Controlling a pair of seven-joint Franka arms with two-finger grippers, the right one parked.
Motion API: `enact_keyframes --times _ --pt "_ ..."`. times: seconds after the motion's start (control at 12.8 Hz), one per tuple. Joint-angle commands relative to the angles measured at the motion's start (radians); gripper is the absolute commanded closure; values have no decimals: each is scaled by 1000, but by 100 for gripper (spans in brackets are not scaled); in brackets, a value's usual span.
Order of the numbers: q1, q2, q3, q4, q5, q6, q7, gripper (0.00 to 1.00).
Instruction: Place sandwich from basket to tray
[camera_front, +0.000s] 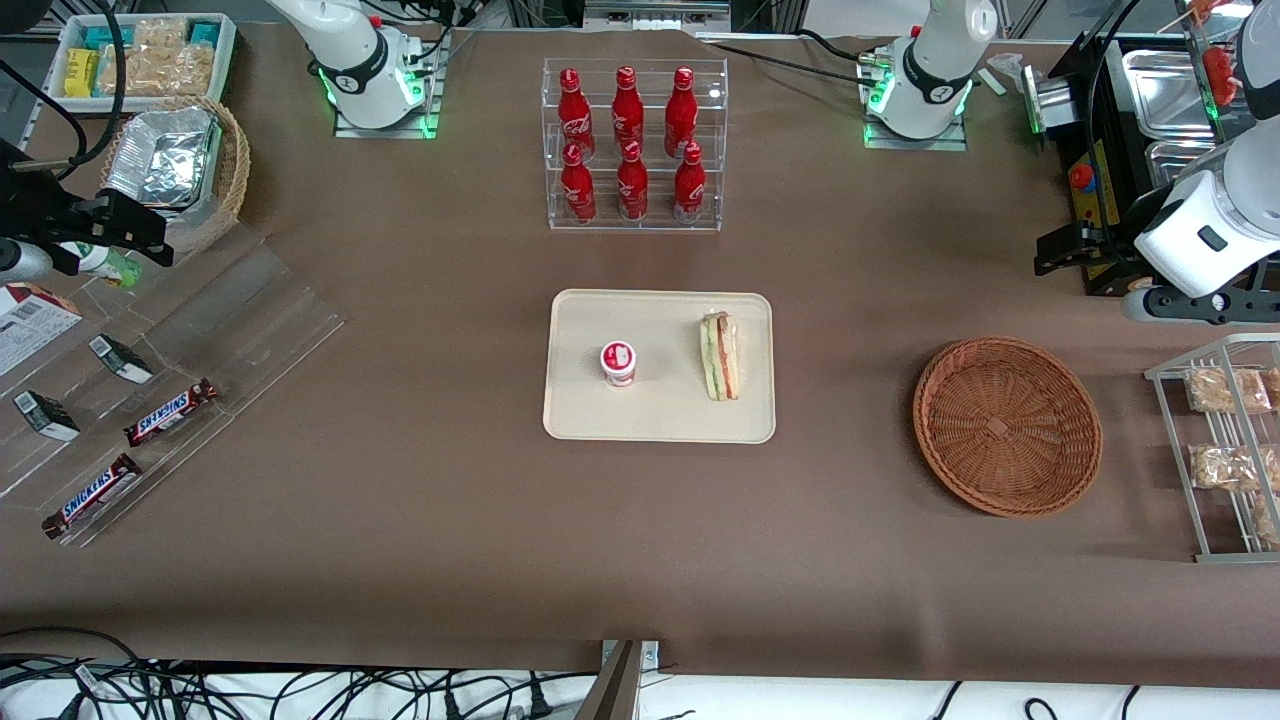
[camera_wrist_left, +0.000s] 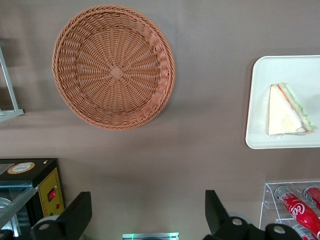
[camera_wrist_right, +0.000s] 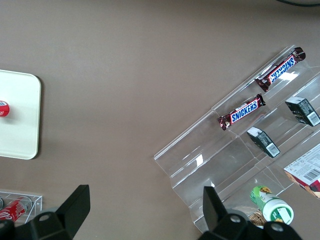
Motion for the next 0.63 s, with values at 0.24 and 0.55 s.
enact_keyframes --times 0.24,0.55 --pt "-1 -3 5 -3 -20 -14 20 0" --pt "-4 -2 5 3 -20 -11 20 0"
